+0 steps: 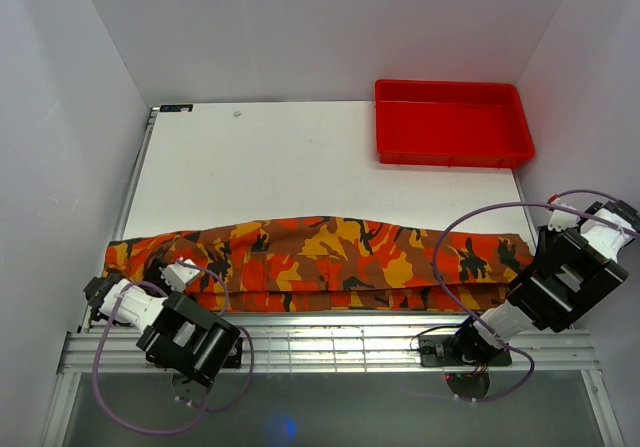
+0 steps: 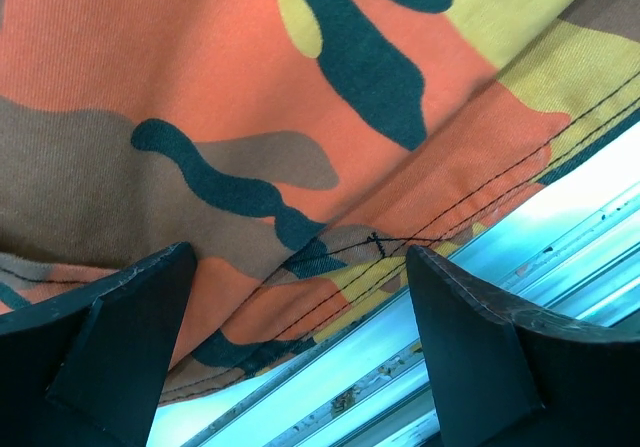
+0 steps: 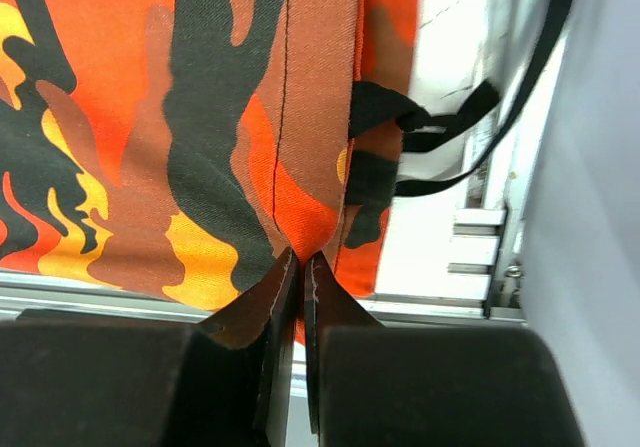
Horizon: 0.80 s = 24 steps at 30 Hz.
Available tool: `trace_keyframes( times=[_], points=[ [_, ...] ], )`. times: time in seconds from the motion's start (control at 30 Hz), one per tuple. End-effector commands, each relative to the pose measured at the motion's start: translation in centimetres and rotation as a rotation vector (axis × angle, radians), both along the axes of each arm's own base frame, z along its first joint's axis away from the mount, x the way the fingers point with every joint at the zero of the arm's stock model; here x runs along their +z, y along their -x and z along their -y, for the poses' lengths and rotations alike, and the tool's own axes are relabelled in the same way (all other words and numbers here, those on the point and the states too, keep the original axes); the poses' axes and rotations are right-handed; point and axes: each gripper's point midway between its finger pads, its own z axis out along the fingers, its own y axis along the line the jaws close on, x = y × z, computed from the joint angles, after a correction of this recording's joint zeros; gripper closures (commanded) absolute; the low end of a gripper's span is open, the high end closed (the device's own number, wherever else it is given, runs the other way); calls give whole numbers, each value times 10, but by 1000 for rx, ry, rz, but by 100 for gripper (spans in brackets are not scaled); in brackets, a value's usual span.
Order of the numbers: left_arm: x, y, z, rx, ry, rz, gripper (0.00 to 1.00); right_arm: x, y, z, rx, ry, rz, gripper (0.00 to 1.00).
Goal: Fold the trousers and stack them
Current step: Fold the trousers
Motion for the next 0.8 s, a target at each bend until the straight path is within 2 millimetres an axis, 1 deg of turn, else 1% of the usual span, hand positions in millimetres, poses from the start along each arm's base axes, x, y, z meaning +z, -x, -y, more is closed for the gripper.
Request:
trace_keyframes(
  times=[0.0,0.13,0.33,0.5,0.6,0.63,0.67,0.7,0.73,0.77],
  points=[
    [0,-10,-35,-350,-351,52,2,17,-13,26,-1,69,44,92],
    [3,-10,-35,-350,-347,52,2,17,-12,36,-11,80,32,92],
    [0,-7,-33,-351,-344,35,2,23,-6,49,-13,116,31,92],
    [1,-7,-35,-338,-334,26,2,21,2,52,-14,115,16,92],
    [3,-7,-35,-336,-326,23,2,11,6,50,-8,115,4,92],
    [5,-8,-31,-338,-304,29,2,-3,13,41,-7,90,-22,92],
    [9,-8,-28,-331,-282,32,2,-11,14,38,-1,85,-32,92],
    [21,-13,-33,-330,-273,44,2,-18,10,40,-8,100,-25,92],
    [29,-13,-22,-326,-198,50,2,-29,11,31,2,80,-42,92],
    [37,-15,-20,-318,-164,53,2,-35,11,27,2,71,-48,92]
  ],
)
